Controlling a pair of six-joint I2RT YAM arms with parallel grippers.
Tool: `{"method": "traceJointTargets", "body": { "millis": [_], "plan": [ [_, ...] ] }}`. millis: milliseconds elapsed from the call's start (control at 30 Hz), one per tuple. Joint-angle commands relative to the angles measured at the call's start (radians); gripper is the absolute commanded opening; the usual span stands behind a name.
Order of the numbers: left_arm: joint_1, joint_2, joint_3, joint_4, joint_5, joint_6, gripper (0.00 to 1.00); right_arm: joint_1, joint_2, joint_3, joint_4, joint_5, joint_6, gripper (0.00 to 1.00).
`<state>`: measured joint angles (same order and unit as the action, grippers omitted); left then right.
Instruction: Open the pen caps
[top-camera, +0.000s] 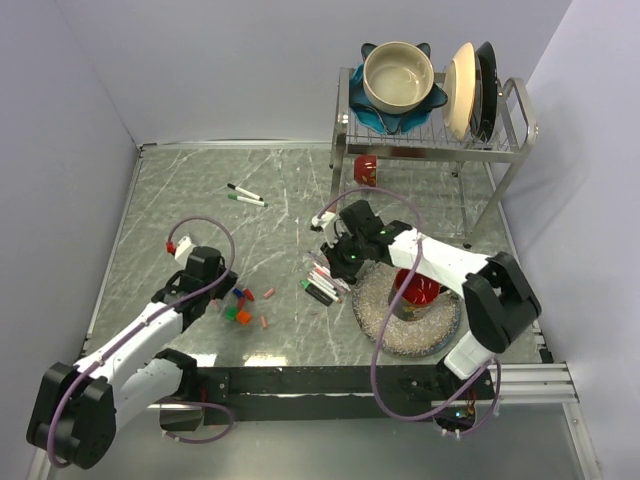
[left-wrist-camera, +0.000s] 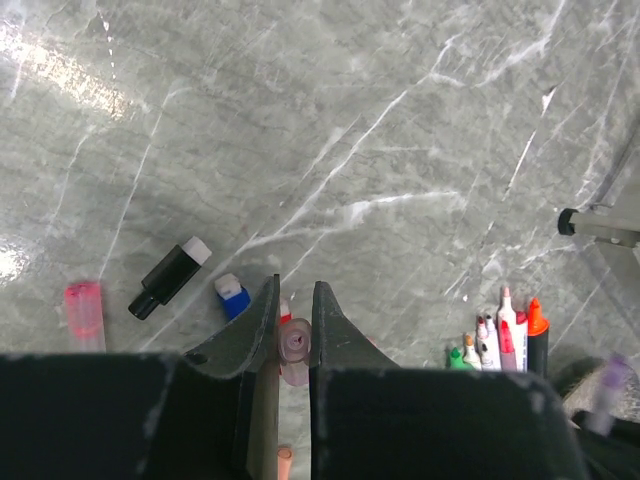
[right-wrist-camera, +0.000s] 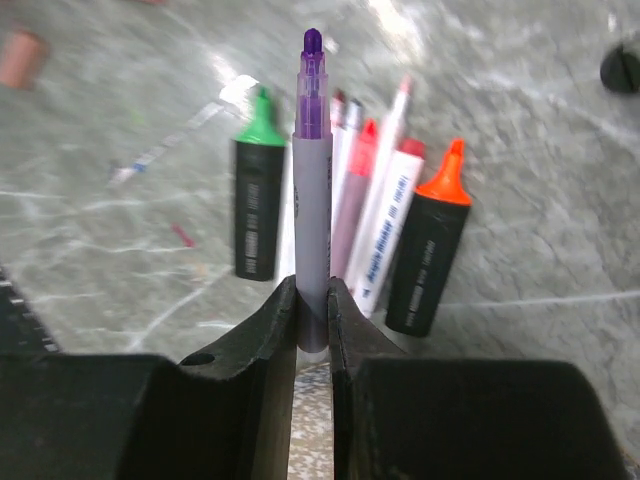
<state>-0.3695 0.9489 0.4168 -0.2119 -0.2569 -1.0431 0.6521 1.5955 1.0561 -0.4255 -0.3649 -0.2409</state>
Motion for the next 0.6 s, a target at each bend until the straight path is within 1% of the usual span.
{"method": "traceJointTargets", "body": {
  "millis": [0, 200, 400, 567],
  "plan": [
    [0.006, -0.041, 0.000, -0.012, -0.010, -0.009, 0.01, -0.003, 0.061, 0.050, -0.039, 0.093, -0.020, 0.00],
    [0.009, -0.082, -0.018, -0.050, -0.027, -0.017, 0.01, 0.000, 0.106, 0.065, -0.061, 0.092, -0.024, 0.03],
    [0.009, -0.065, -0.030, -0.055, -0.024, -0.026, 0.01, 0.000, 0.127, 0.073, -0.076, 0.095, -0.031, 0.07],
    [0.009, -0.036, -0.029, -0.050, -0.024, -0.023, 0.07, 0.000, 0.136, 0.079, -0.090, 0.100, -0.034, 0.12]
  ]
}}
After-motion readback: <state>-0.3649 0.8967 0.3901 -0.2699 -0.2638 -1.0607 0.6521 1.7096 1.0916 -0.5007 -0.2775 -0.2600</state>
